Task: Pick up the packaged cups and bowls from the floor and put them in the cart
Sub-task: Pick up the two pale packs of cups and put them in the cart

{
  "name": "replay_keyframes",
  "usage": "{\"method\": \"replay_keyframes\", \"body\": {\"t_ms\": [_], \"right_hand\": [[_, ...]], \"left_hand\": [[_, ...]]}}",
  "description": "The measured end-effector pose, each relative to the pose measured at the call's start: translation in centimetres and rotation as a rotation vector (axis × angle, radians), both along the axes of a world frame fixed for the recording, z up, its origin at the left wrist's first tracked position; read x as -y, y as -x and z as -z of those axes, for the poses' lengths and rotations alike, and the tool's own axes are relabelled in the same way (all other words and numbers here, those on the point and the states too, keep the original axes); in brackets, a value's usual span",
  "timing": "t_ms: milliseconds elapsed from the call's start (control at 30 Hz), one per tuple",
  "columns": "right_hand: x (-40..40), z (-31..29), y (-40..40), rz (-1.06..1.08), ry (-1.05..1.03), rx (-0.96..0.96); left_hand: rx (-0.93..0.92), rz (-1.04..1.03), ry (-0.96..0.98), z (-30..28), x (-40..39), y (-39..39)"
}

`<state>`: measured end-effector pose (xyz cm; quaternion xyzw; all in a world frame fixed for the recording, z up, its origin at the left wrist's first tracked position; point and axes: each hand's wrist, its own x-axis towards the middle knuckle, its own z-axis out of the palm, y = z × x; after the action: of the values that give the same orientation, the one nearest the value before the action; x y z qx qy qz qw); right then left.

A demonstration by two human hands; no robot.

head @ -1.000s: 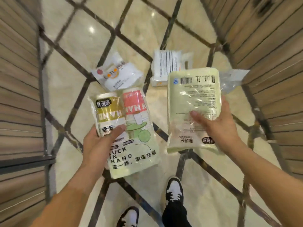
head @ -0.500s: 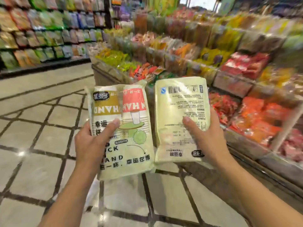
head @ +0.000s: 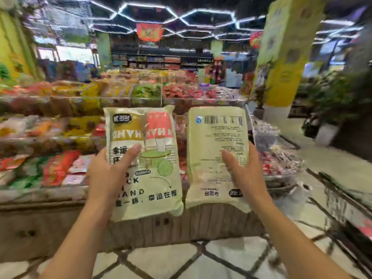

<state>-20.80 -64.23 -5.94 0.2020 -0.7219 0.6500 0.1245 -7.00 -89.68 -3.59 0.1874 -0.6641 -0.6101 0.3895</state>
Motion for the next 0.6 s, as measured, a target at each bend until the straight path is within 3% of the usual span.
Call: {"method": "replay_keyframes", "body": {"t_ms": [300,600], "right_hand": [[-33.2,1.0,1.7,0.387,0.011,0.105],[-55.3,2.4,4.5,0.641,0.001,0.177]], "left_hand": [[0.08,0.431,0.026,0.8,-29.7,12.7],[0.152,0.704,-0.003,3.5,-53.6,23.1]]}}
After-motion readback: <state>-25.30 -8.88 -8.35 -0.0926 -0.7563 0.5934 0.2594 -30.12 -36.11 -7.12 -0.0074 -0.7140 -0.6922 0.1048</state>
